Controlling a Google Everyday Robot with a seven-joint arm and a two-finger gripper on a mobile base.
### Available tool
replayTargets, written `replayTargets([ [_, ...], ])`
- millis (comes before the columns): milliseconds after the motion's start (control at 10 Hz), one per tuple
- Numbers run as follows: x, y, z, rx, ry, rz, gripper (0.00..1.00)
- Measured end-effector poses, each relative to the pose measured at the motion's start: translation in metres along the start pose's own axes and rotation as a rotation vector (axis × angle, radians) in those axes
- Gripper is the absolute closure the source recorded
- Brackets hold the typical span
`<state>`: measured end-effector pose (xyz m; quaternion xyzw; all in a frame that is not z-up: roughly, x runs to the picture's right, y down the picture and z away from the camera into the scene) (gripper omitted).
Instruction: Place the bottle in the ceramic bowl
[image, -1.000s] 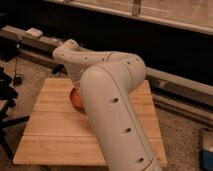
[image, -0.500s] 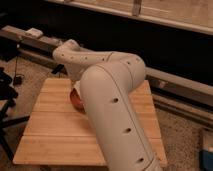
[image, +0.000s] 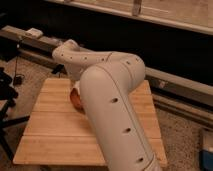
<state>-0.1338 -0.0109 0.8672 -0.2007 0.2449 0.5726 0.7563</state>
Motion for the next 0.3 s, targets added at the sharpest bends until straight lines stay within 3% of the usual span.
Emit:
replayTargets([
  [300,0.0002,-0.0008,0.0003,0.0,0.001,0.001,0.2],
])
